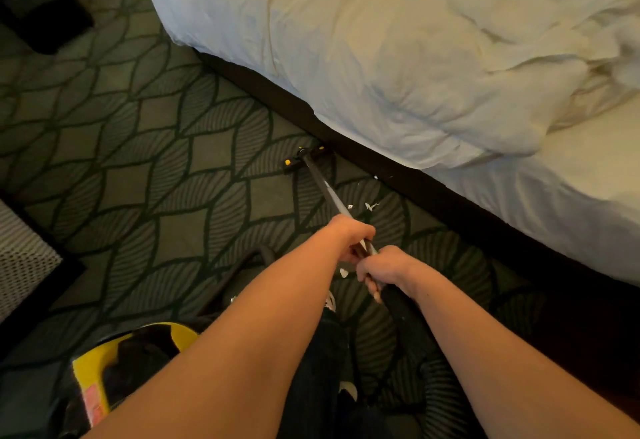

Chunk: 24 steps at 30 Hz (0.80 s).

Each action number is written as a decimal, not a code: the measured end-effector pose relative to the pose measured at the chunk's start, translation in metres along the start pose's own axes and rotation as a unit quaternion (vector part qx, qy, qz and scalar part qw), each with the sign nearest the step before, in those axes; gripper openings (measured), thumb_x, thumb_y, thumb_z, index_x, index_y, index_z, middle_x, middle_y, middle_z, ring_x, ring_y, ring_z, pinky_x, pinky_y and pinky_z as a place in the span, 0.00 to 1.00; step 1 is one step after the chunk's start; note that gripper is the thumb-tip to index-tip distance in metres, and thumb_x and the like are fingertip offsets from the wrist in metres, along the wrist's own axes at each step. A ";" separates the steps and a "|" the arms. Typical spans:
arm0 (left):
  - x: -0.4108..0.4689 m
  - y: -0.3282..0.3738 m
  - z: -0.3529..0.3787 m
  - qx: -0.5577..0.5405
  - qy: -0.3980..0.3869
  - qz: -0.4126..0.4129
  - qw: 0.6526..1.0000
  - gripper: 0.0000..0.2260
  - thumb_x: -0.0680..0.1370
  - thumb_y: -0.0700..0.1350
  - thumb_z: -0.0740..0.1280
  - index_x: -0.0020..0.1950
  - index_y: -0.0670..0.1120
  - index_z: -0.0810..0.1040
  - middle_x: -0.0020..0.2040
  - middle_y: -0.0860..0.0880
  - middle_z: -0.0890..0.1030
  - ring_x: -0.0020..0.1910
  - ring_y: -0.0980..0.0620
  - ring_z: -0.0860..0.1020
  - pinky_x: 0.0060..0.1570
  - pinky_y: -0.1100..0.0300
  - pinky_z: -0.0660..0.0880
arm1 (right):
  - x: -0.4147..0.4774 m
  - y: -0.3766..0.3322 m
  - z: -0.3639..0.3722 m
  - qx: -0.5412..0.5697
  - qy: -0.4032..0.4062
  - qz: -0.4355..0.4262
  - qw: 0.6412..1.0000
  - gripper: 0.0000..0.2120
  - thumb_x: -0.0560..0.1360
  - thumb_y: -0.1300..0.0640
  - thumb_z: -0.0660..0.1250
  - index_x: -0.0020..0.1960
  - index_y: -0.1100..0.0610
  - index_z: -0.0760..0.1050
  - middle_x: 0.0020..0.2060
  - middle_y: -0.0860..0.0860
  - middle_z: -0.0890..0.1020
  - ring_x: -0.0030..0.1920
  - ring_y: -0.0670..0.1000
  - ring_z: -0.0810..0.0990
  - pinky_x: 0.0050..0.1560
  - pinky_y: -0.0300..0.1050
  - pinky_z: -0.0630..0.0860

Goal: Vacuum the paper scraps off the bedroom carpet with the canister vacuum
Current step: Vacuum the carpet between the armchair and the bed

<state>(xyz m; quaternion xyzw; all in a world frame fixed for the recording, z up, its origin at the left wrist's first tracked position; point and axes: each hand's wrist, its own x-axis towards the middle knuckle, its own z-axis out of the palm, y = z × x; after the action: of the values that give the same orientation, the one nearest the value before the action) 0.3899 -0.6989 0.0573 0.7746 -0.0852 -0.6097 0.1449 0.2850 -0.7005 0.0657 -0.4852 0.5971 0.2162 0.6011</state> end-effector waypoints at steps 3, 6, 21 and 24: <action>0.029 0.021 -0.022 -0.008 0.018 0.010 1.000 0.10 0.75 0.42 0.67 0.55 0.40 0.74 0.37 0.43 0.77 0.34 0.49 0.78 0.35 0.58 0.77 | 0.030 -0.033 -0.006 0.009 -0.008 0.005 1.000 0.05 0.72 0.67 0.65 0.38 0.62 0.75 0.24 0.55 0.74 0.23 0.51 0.72 0.29 0.45 0.74; 0.061 0.040 -0.043 -0.011 0.026 0.000 1.000 0.09 0.75 0.42 0.67 0.52 0.40 0.74 0.38 0.43 0.78 0.37 0.48 0.80 0.38 0.57 0.79 | 0.061 -0.064 -0.011 0.005 -0.019 0.011 1.000 0.04 0.72 0.66 0.65 0.39 0.61 0.75 0.25 0.54 0.74 0.24 0.50 0.73 0.30 0.44 0.74; 0.138 0.074 -0.048 -0.047 0.015 -0.027 0.998 0.16 0.75 0.44 0.69 0.60 0.38 0.74 0.52 0.39 0.82 0.48 0.43 0.83 0.51 0.51 0.81 | 0.128 -0.093 -0.042 -0.038 -0.031 0.045 0.998 0.02 0.75 0.65 0.66 0.48 0.63 0.74 0.29 0.55 0.74 0.26 0.49 0.72 0.27 0.42 0.72; 0.138 0.078 -0.036 -0.059 -0.004 -0.038 0.998 0.13 0.77 0.42 0.66 0.60 0.38 0.73 0.51 0.40 0.80 0.51 0.44 0.82 0.48 0.54 0.80 | 0.128 -0.088 -0.054 -0.035 -0.046 0.063 0.996 0.01 0.76 0.65 0.66 0.46 0.62 0.75 0.28 0.55 0.74 0.26 0.49 0.71 0.28 0.42 0.72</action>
<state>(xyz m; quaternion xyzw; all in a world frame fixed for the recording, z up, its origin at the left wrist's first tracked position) 0.4623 -0.8112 -0.0366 0.7647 -0.0203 -0.6221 0.1666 0.3562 -0.8249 -0.0146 -0.4573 0.5901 0.2966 0.5956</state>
